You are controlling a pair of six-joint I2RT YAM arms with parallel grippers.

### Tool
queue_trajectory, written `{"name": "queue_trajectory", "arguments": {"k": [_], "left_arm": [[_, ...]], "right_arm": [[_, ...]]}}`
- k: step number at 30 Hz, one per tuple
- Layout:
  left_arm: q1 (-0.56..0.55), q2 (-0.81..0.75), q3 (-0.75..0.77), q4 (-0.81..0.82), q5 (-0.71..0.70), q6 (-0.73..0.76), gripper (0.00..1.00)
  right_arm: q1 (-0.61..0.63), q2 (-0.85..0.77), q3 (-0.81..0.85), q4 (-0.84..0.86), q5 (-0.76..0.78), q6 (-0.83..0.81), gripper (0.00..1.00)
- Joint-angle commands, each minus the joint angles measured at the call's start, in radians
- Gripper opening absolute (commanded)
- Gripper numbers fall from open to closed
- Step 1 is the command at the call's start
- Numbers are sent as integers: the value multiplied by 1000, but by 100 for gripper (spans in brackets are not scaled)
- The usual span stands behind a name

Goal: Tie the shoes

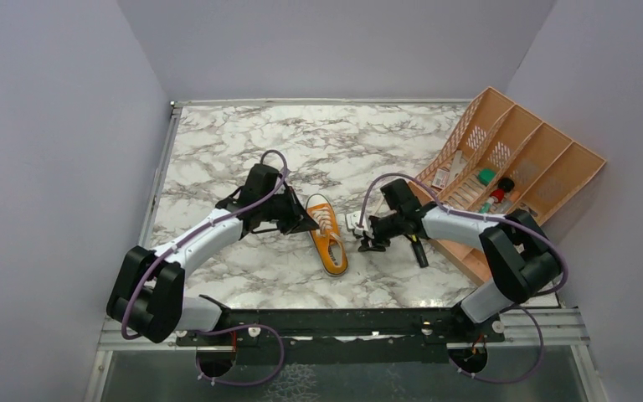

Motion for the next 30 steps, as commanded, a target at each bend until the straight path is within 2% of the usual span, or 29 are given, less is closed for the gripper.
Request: {"name": "queue_trajectory", "arguments": {"k": [1,4,8,10,15,19,22,23,24,26,29,30], "left_arm": [[-2,27,27,-22,42,28,0],[-2,32,31,-22,48,29,0],[-2,33,34,-22,50,36,0],[-3,33,36,-17,46,48,0],[-2,37,23,4,42,84,1],[-4,22,-7,26,46,89,4],[-4,-5,-33,36,35,104,6],[-3,-10,-41,36,28,105,6],[-4,-13,-49,36,23,101,6],[-4,-9,-54,37,27,93,6],[-4,-4,-47,32,34,82,6],[-4,-5,-42,31,34,76,6]], "right_arm": [[31,58,-26,182,43,-1,42],[36,74,-26,231,89,26,34],[39,12,-23,204,127,65,7],[38,-46,-10,155,128,136,1],[38,-189,25,79,129,461,1],[38,-221,38,110,15,753,1],[37,-185,81,80,-34,820,1],[38,-178,80,77,5,817,2],[39,-177,71,74,70,787,8],[39,-200,33,85,185,681,31],[38,-207,-15,106,243,456,67],[38,-190,-17,101,263,392,72]]}}
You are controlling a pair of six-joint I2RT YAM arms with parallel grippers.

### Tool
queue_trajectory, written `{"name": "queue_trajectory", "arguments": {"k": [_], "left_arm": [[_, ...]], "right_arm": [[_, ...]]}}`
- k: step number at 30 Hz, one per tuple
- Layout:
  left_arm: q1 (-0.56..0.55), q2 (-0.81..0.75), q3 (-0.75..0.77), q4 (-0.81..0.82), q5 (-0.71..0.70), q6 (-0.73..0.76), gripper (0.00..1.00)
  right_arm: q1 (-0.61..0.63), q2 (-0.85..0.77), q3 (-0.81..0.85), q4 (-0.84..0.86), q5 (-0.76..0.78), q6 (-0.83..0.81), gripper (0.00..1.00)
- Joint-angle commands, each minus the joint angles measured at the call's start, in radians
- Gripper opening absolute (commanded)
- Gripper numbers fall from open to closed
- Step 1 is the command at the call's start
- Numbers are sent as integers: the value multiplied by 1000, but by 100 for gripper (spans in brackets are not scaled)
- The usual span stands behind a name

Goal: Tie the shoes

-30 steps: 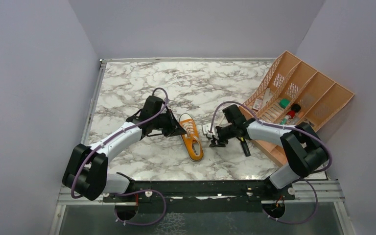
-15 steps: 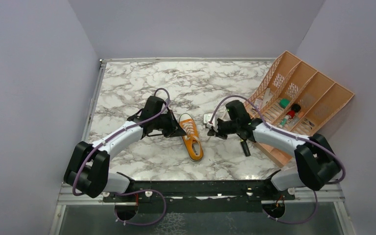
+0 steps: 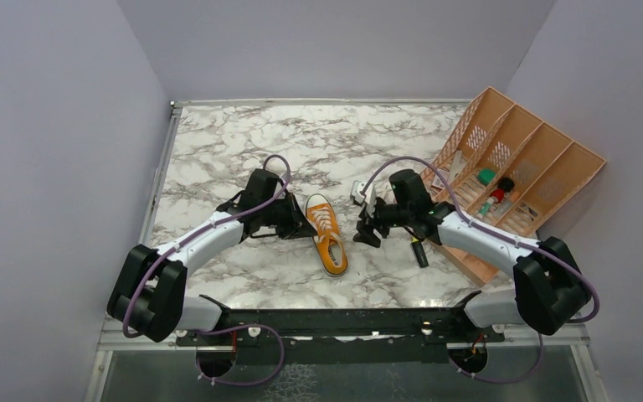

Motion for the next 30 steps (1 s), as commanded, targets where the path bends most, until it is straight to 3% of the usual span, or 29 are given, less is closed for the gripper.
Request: {"name": "queue_trajectory", "arguments": {"k": [1,4,8,12,20,24,30], "left_arm": [[-4,-20,5,16,14,-7,6],[-4,-15,14,14,23,-13,6],[-4,-5,26,5,37,-11,6],[-4,-12,35,3,38,-19,6],[-4,-10,47,-5,34,-20,6],[-4,-7,47,-11,30,-18,6],[-3,-12,48,-11,27,-14,6]], "right_arm": [[2,24,-30,-31,138,-297,73],[2,48,-49,-16,111,-397,73],[3,54,-157,200,42,-420,71],[2,126,-118,123,-40,-471,63],[2,154,-172,304,-36,-416,58],[3,181,-149,296,-33,-410,50],[15,185,-129,235,-62,-470,50]]}}
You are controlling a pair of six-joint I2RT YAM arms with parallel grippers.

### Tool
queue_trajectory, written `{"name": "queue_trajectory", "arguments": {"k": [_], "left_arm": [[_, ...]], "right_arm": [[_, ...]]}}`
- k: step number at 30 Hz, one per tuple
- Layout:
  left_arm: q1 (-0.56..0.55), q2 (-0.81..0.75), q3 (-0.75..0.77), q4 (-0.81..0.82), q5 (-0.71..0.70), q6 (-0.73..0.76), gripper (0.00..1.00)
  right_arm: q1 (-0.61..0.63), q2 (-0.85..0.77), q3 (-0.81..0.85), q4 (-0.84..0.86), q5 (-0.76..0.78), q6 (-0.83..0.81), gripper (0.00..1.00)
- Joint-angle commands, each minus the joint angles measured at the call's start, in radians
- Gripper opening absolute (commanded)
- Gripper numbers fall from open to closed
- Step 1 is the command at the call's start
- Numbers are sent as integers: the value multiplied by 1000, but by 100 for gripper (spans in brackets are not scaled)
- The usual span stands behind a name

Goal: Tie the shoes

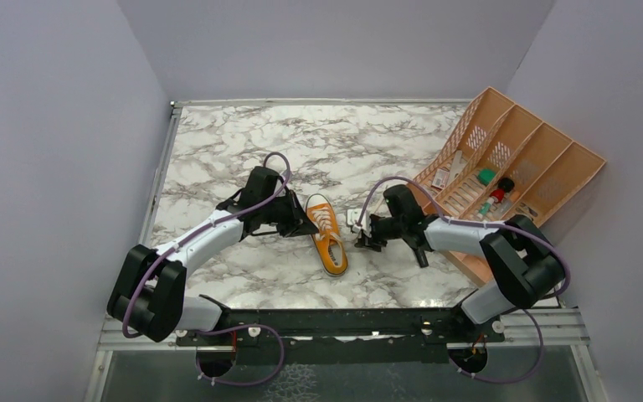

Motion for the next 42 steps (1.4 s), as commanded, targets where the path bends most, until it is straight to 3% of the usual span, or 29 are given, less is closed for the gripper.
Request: {"name": "queue_trajectory", "arguments": {"k": [1,5,8,9,11,12,17,24,29,38,42], "left_arm": [[-4,-12,26,-9,16,5,6],[-4,-12,24,-9,23,10,6],[-4,-18,26,-16,25,22,7],[-4,-21,26,-18,25,23,7],[-3,-28,29,-18,25,30,7],[-3,-31,30,-17,24,37,7],[-4,-43,10,26,20,44,7],[-7,-43,-43,209,81,36,8],[-11,-30,-51,224,97,121,10],[-15,67,-90,508,253,97,10],[-16,126,-97,577,302,140,5]], "right_arm": [[26,9,32,-28,-47,-63,51],[62,54,57,-41,8,-70,50],[64,78,83,-53,21,-58,40],[63,78,95,-63,37,-48,34],[63,69,121,-118,91,-9,3],[63,61,141,-147,123,37,1],[64,-113,185,-347,113,194,1],[63,-186,226,-392,28,320,1],[63,-156,296,-433,10,288,1],[64,-84,398,-487,-71,213,1],[63,-45,433,-540,-76,149,1]]}}
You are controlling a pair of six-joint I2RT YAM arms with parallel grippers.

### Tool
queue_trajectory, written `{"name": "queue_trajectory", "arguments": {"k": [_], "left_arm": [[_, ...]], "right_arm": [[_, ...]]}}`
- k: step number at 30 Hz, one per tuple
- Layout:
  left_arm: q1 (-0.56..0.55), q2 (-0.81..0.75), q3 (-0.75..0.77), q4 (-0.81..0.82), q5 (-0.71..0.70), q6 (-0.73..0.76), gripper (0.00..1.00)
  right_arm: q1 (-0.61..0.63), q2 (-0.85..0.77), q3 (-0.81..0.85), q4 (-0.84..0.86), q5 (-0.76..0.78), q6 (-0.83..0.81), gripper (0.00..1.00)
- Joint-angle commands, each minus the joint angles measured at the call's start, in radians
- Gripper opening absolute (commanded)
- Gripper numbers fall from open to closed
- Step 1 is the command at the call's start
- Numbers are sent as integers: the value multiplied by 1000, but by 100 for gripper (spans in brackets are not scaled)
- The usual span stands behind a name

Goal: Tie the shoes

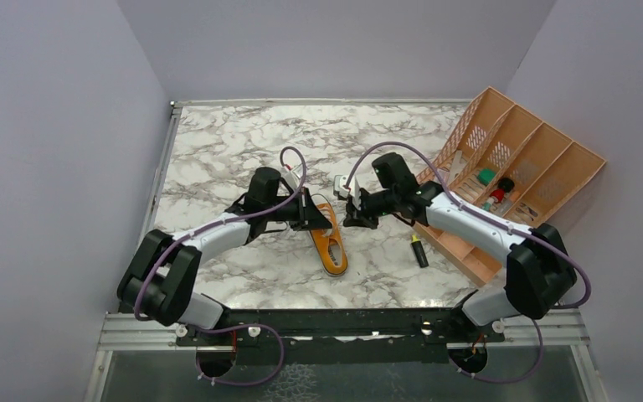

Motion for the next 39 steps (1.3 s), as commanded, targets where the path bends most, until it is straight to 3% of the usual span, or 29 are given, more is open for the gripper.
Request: {"name": "queue_trajectory", "arguments": {"k": [1,7,20,30,39], "left_arm": [[-6,63,-12,164,123,69,5],[-6,107,21,173,169,187,6],[-5,89,-3,208,135,277,9],[-3,156,61,237,206,313,25],[-3,162,53,236,246,332,42]], "right_arm": [[3,48,61,-74,-51,-81,1],[4,72,101,-84,-65,-70,1],[3,59,104,-137,-144,-87,1],[4,82,136,-156,-161,-82,1],[1,86,145,-153,-75,-10,1]]}}
